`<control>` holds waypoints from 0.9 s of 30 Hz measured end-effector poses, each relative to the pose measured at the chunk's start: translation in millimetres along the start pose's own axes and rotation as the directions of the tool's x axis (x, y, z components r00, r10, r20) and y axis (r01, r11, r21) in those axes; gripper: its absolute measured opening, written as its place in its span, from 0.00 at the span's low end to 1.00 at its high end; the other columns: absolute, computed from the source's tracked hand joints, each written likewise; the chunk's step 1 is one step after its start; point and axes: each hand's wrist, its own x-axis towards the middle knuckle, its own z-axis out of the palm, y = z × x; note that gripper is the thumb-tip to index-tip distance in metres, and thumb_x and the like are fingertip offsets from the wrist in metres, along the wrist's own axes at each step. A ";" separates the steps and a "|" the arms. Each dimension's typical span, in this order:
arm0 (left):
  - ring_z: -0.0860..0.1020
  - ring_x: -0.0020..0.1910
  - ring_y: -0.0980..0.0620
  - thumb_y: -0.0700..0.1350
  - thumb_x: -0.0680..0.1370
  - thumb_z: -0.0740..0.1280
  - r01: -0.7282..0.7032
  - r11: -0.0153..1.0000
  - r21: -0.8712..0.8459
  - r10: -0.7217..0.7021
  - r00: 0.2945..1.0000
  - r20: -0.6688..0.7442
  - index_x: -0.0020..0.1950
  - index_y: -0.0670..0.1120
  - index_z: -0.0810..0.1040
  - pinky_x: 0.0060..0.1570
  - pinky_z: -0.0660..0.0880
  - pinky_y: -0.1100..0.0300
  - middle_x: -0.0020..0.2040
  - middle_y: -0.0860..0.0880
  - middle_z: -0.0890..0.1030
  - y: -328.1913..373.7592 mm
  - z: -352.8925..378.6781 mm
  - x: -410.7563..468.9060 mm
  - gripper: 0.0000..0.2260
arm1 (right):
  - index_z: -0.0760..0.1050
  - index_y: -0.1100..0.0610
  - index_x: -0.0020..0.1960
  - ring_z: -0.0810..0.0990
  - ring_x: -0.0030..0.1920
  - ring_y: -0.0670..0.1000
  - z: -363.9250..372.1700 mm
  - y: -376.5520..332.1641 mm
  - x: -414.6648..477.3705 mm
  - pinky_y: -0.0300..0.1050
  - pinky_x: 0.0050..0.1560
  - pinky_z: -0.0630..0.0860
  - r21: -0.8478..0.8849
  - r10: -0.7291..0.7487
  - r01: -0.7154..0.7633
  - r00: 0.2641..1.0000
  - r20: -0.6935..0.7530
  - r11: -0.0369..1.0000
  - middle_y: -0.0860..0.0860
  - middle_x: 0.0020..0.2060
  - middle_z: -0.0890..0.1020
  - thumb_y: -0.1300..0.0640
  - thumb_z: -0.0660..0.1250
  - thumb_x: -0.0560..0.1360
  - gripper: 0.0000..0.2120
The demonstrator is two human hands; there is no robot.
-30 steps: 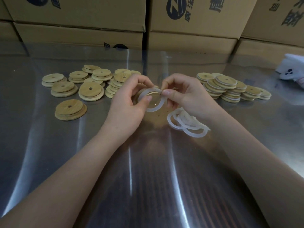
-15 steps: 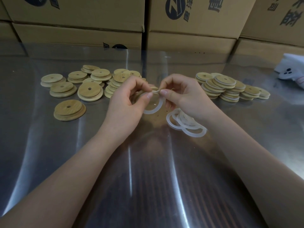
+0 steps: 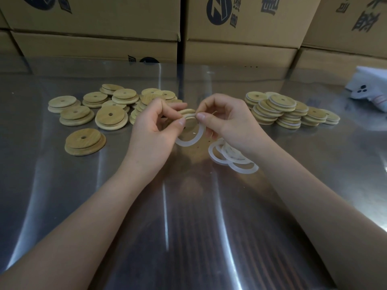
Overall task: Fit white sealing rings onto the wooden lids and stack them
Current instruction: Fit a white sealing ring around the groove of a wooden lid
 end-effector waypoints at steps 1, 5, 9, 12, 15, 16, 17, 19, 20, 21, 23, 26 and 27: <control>0.80 0.56 0.59 0.32 0.77 0.66 0.002 1.000 -0.015 -0.002 1.000 0.000 0.41 0.45 0.73 0.52 0.75 0.68 0.56 0.49 0.82 -0.2 -0.1 0.2 0.09 | 0.77 0.52 0.43 0.78 0.30 0.46 0.3 -0.2 -0.2 0.38 0.34 0.75 0.001 -0.001 0.001 1.000 -0.003 1.000 0.43 0.33 0.79 0.61 0.68 0.77 0.06; 0.78 0.41 0.62 0.33 0.76 0.67 0.002 0.999 -0.039 -0.003 1.000 -0.021 0.41 0.46 0.73 0.42 0.74 0.68 0.40 0.55 0.79 -3.3 -1.8 1.7 0.10 | 0.77 0.54 0.43 0.76 0.29 0.46 4.1 -1.9 -1.2 0.38 0.33 0.74 0.009 -0.019 0.020 1.000 -0.020 1.000 0.43 0.32 0.78 0.63 0.68 0.77 0.06; 0.77 0.40 0.60 0.34 0.78 0.65 -0.001 0.998 -0.056 0.002 1.000 0.012 0.47 0.49 0.74 0.40 0.72 0.68 0.38 0.56 0.79 -5.5 -1.4 1.1 0.10 | 0.79 0.57 0.44 0.76 0.30 0.45 4.3 -3.4 -1.5 0.37 0.33 0.74 0.020 -0.005 0.005 1.000 -0.018 1.000 0.46 0.33 0.78 0.64 0.68 0.76 0.04; 0.80 0.50 0.60 0.34 0.79 0.63 -0.015 0.999 -0.045 0.017 0.998 0.064 0.54 0.53 0.78 0.48 0.74 0.68 0.48 0.56 0.83 -4.1 0.1 0.0 0.15 | 0.80 0.59 0.44 0.77 0.30 0.46 2.2 -3.5 -1.2 0.38 0.33 0.75 0.039 0.028 -0.027 1.000 -0.010 0.999 0.48 0.33 0.79 0.64 0.69 0.76 0.03; 0.80 0.55 0.60 0.35 0.78 0.65 -0.039 0.999 -0.002 0.039 0.994 0.099 0.56 0.52 0.80 0.54 0.76 0.65 0.52 0.58 0.83 -3.3 1.9 -1.1 0.14 | 0.80 0.56 0.41 0.77 0.30 0.46 0.1 -4.1 -0.6 0.40 0.34 0.74 0.058 0.048 -0.047 0.999 -0.015 0.997 0.46 0.30 0.79 0.64 0.70 0.75 0.05; 0.80 0.54 0.60 0.34 0.78 0.66 -0.041 0.999 0.004 0.041 0.994 0.098 0.56 0.51 0.81 0.54 0.77 0.64 0.52 0.57 0.83 -3.4 2.2 -1.3 0.14 | 0.80 0.55 0.41 0.77 0.30 0.45 -0.8 -4.6 -0.4 0.39 0.34 0.74 0.069 0.054 -0.053 0.998 -0.016 0.996 0.45 0.30 0.80 0.64 0.70 0.75 0.06; 0.80 0.54 0.60 0.33 0.77 0.67 -0.042 0.999 0.007 0.041 0.995 0.092 0.56 0.51 0.81 0.53 0.77 0.63 0.52 0.57 0.83 -3.6 2.6 -1.4 0.15 | 0.80 0.55 0.40 0.77 0.30 0.44 -1.6 -5.1 -0.3 0.38 0.34 0.74 0.083 0.060 -0.058 0.998 -0.015 0.995 0.45 0.30 0.80 0.64 0.71 0.75 0.06; 0.81 0.52 0.60 0.32 0.76 0.67 -0.040 0.999 0.006 0.039 0.997 0.068 0.56 0.51 0.80 0.50 0.78 0.64 0.51 0.57 0.83 -4.0 3.1 -1.2 0.16 | 0.81 0.56 0.41 0.77 0.31 0.44 -2.3 -5.9 -0.5 0.38 0.35 0.74 0.109 0.069 -0.067 0.998 -0.008 0.992 0.46 0.31 0.81 0.63 0.71 0.75 0.05; 0.81 0.52 0.59 0.31 0.76 0.67 -0.028 1.000 -0.004 0.029 0.998 0.056 0.55 0.51 0.80 0.48 0.79 0.64 0.51 0.56 0.82 -4.1 3.3 -1.2 0.16 | 0.82 0.57 0.42 0.77 0.31 0.45 -2.4 -6.1 -0.8 0.38 0.35 0.74 0.115 0.073 -0.072 0.997 -0.006 0.991 0.47 0.32 0.81 0.63 0.71 0.75 0.04; 0.81 0.52 0.58 0.31 0.76 0.67 -0.004 1.000 -0.025 0.005 0.999 0.045 0.54 0.51 0.81 0.45 0.80 0.62 0.51 0.56 0.82 -4.3 3.5 -1.4 0.16 | 0.83 0.57 0.44 0.77 0.32 0.45 -2.4 -6.1 -1.1 0.38 0.35 0.74 0.116 0.077 -0.076 0.997 -0.004 0.990 0.49 0.33 0.82 0.63 0.70 0.75 0.04; 0.82 0.52 0.54 0.32 0.77 0.67 0.063 0.994 -0.085 -0.061 0.998 0.026 0.52 0.52 0.81 0.40 0.82 0.56 0.51 0.54 0.83 -4.8 3.0 -1.6 0.15 | 0.84 0.56 0.47 0.77 0.33 0.46 -1.6 -5.9 -1.3 0.39 0.35 0.75 0.110 0.084 -0.083 0.996 0.001 0.990 0.53 0.36 0.83 0.62 0.70 0.76 0.05; 0.83 0.50 0.52 0.34 0.77 0.67 0.144 0.975 -0.167 -0.148 0.989 -0.008 0.50 0.53 0.82 0.37 0.83 0.53 0.50 0.54 0.83 -4.2 2.0 -1.0 0.14 | 0.83 0.56 0.52 0.77 0.33 0.47 0.2 -6.2 -1.4 0.42 0.35 0.75 0.117 0.094 -0.095 0.995 0.012 0.989 0.61 0.42 0.83 0.63 0.69 0.77 0.07; 0.83 0.49 0.52 0.34 0.77 0.67 0.164 0.967 -0.196 -0.171 0.985 -0.019 0.50 0.53 0.82 0.37 0.83 0.52 0.50 0.54 0.84 -3.8 1.6 -0.5 0.13 | 0.83 0.55 0.52 0.77 0.32 0.46 1.3 -6.3 -1.6 0.42 0.35 0.75 0.130 0.094 -0.095 0.995 0.014 0.987 0.62 0.42 0.82 0.63 0.69 0.77 0.07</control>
